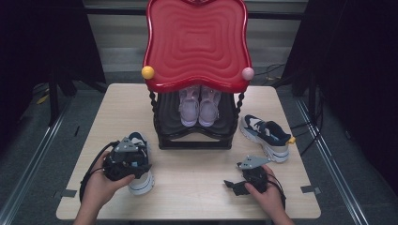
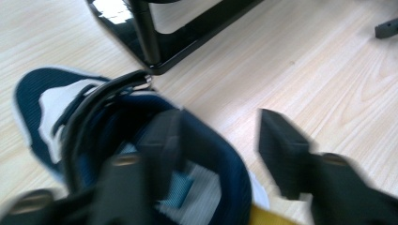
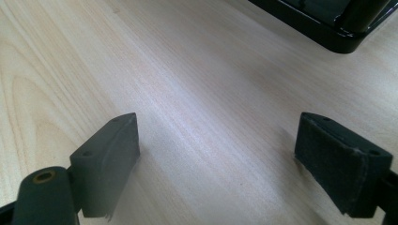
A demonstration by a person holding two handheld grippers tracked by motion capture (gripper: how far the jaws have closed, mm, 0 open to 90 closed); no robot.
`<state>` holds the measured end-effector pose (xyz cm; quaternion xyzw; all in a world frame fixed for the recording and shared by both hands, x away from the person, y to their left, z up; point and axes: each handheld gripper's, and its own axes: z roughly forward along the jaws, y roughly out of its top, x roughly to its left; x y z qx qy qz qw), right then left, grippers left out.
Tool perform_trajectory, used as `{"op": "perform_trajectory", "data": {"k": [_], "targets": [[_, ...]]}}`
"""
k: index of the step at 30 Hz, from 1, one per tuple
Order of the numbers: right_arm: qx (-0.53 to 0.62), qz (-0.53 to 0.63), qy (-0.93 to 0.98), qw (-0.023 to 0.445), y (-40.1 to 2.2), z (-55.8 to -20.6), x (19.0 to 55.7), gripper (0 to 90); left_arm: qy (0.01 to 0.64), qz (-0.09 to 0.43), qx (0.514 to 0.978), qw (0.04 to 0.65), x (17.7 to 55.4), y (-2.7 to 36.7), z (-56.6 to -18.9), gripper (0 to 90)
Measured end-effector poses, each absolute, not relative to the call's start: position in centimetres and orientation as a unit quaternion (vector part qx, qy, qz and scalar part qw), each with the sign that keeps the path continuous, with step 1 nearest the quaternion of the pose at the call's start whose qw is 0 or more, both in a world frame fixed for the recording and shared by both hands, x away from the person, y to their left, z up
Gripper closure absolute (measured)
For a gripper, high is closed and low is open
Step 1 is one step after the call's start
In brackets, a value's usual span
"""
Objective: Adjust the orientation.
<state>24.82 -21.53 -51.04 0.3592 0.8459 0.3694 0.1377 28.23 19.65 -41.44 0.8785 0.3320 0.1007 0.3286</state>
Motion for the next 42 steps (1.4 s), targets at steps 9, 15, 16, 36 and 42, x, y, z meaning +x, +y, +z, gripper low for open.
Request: {"op": "perform_trajectory", "data": {"k": [9, 15, 16, 36, 42], "targets": [[0.359, 0.369, 0.846, 0.137, -21.5, -51.0, 24.8, 13.8, 0.346, 0.101, 0.877, 0.316, 29.1, 18.4, -41.4, 82.4], [0.358, 0.369, 0.846, 0.138, -21.5, -51.0, 24.9, 13.8, 0.353, 0.106, 0.873, 0.32, 30.0, 17.8, -42.1, 87.7], [0.358, 0.369, 0.846, 0.138, -21.5, -51.0, 24.9, 13.8, 0.354, 0.105, 0.872, 0.321, 30.0, 17.8, -42.0, 85.6], [0.357, 0.37, 0.847, 0.138, -21.5, -51.0, 24.9, 13.8, 0.33, 0.062, 0.885, 0.321, 27.0, 21.0, -42.0, 67.2], [0.358, 0.369, 0.846, 0.138, -21.5, -51.0, 24.9, 13.8, 0.336, 0.074, 0.882, 0.322, 27.5, 19.7, -41.9, 71.0]]}}
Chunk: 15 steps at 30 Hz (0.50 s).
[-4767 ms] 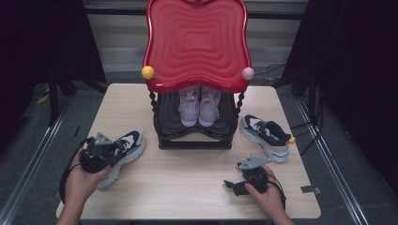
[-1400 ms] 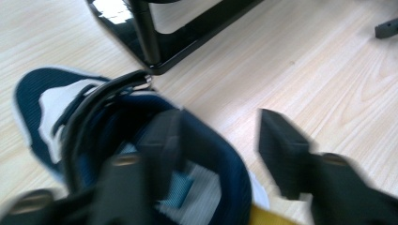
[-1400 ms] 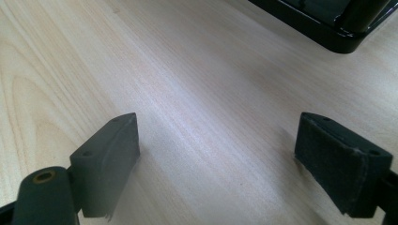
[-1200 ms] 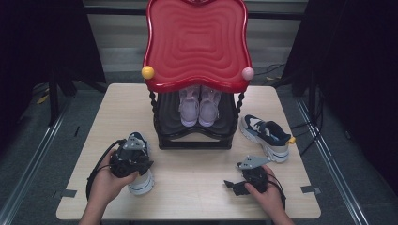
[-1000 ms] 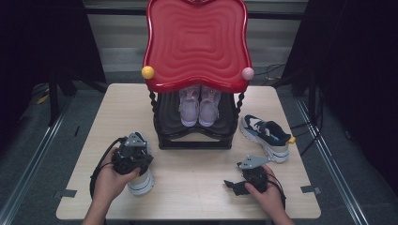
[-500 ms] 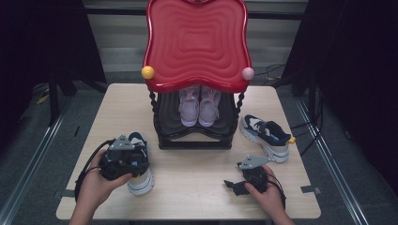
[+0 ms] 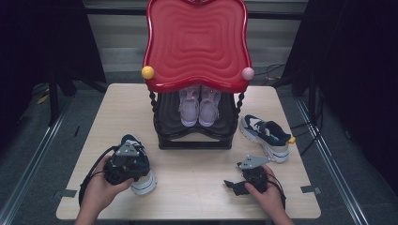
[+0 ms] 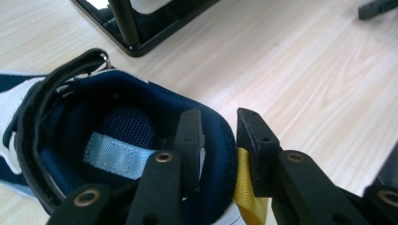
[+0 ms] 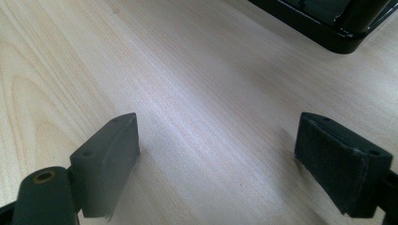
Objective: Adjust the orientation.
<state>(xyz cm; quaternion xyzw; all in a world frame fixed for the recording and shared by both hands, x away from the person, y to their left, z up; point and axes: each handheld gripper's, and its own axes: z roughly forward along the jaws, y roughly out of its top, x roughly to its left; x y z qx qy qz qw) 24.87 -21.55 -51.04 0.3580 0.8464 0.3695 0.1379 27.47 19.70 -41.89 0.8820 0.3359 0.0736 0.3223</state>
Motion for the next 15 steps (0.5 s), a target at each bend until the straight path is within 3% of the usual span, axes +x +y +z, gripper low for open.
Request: {"op": "perform_trajectory", "data": {"k": [12, 15], "targets": [[0.358, 0.369, 0.846, 0.138, -21.5, -51.0, 24.9, 13.9, 0.342, 0.084, 0.869, 0.348, 28.9, 17.9, -41.5, 71.4], [0.358, 0.37, 0.846, 0.138, -21.5, -51.0, 24.9, 13.8, 0.341, 0.076, 0.87, 0.347, 28.8, 18.0, -41.5, 67.9]]}}
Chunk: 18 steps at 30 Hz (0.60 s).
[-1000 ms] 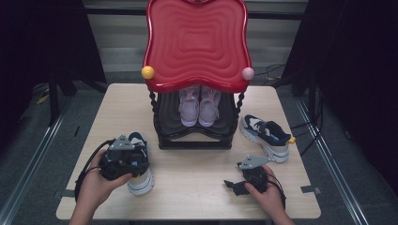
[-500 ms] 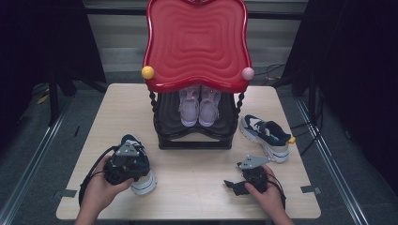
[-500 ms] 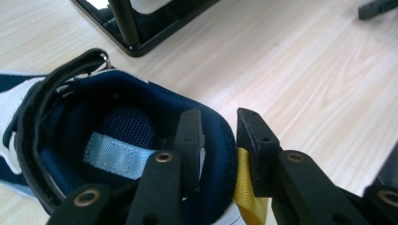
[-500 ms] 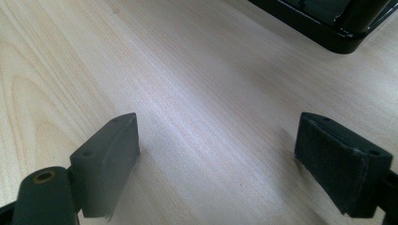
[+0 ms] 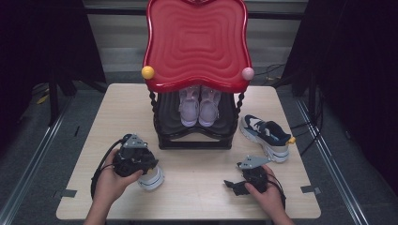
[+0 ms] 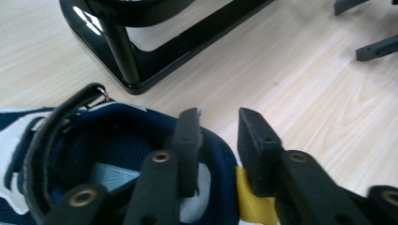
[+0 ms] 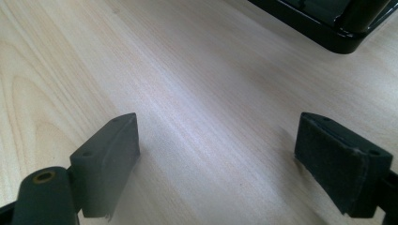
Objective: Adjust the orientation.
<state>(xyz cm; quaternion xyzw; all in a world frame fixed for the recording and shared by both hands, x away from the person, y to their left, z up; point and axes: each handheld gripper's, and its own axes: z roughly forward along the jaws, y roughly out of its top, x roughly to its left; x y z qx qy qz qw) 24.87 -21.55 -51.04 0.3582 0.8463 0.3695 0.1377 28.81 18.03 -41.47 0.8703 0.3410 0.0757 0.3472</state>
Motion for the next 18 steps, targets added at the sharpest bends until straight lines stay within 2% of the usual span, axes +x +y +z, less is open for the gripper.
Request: {"op": "perform_trajectory", "data": {"k": [4, 13, 18], "targets": [[0.358, 0.369, 0.846, 0.138, -21.5, -51.0, 24.9, 13.8, 0.338, 0.075, 0.875, 0.339, 28.7, 18.1, -41.1, 55.0], [0.358, 0.369, 0.846, 0.138, -21.5, -51.0, 24.9, 13.8, 0.327, 0.049, 0.889, 0.317, 28.7, 18.8, -39.7, 44.3], [0.358, 0.369, 0.846, 0.138, -21.5, -51.0, 24.9, 13.8, 0.311, 0.05, 0.894, 0.318, 28.3, 19.2, -39.4, 43.4]]}}
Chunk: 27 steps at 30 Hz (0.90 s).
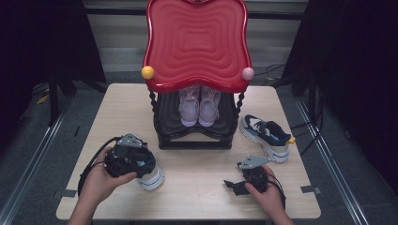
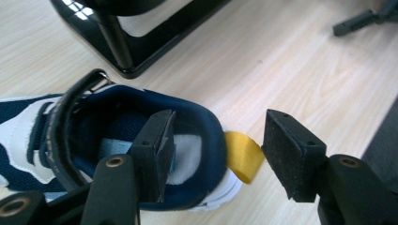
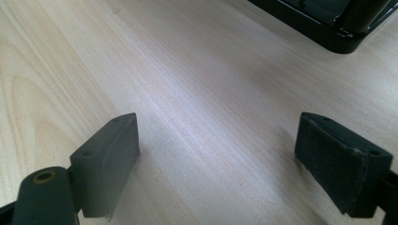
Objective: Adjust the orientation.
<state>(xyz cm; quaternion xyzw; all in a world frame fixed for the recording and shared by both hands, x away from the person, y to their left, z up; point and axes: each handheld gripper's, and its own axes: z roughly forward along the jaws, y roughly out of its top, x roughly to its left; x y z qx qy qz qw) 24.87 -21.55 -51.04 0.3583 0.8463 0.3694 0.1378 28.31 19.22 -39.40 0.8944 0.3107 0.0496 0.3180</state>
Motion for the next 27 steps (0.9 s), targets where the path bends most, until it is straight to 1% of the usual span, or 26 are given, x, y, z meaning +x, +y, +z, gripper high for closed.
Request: {"op": "perform_trajectory", "data": {"k": [2, 3, 6, 8, 9, 11, 15, 18, 19, 21, 23, 25, 27], "targets": [[0.358, 0.369, 0.846, 0.138, -21.5, -51.0, 24.9, 13.8, 0.304, 0.048, 0.898, 0.315, 28.1, 19.2, -39.8, 43.7], [0.358, 0.369, 0.846, 0.138, -21.5, -51.0, 24.9, 13.8, 0.298, 0.045, 0.902, 0.31, 28.1, 19.2, -40.3, 45.7], [0.358, 0.369, 0.846, 0.138, -21.5, -51.0, 24.9, 13.8, 0.293, 0.054, 0.907, 0.298, 28.0, 18.8, -41.3, 58.6], [0.358, 0.369, 0.846, 0.138, -21.5, -51.0, 24.9, 13.8, 0.299, 0.055, 0.903, 0.303, 28.1, 18.8, -41.4, 65.7], [0.358, 0.369, 0.846, 0.138, -21.5, -51.0, 24.9, 13.8, 0.301, 0.054, 0.902, 0.305, 28.2, 18.7, -41.3, 67.8], [0.358, 0.369, 0.846, 0.138, -21.5, -51.0, 24.9, 13.8, 0.309, 0.056, 0.898, 0.308, 28.3, 18.2, -41.4, 69.0], [0.358, 0.369, 0.846, 0.138, -21.6, -51.0, 24.9, 13.8, 0.318, 0.06, 0.894, 0.31, 28.8, 17.2, -41.5, 68.4], [0.358, 0.369, 0.846, 0.138, -21.5, -51.0, 24.9, 13.8, 0.319, 0.053, 0.898, 0.297, 29.0, 17.0, -41.2, 66.5], [0.358, 0.369, 0.846, 0.138, -21.5, -51.0, 24.9, 13.8, 0.318, 0.05, 0.9, 0.294, 29.1, 17.0, -41.1, 64.8], [0.358, 0.369, 0.846, 0.138, -21.5, -51.0, 24.9, 13.8, 0.317, 0.043, 0.906, 0.277, 29.1, 17.0, -40.8, 57.2], [0.358, 0.369, 0.846, 0.138, -21.6, -51.0, 24.9, 13.8, 0.315, 0.043, 0.913, 0.257, 29.2, 16.9, -40.4, 52.2], [0.358, 0.369, 0.846, 0.138, -21.6, -51.0, 24.9, 13.8, 0.316, 0.025, 0.916, 0.246, 29.4, 16.9, -40.2, 49.1], [0.359, 0.369, 0.846, 0.138, -21.6, -51.0, 24.9, 13.8, 0.317, 0.02, 0.92, 0.231, 29.7, 16.7, -39.9, 47.3]]}}
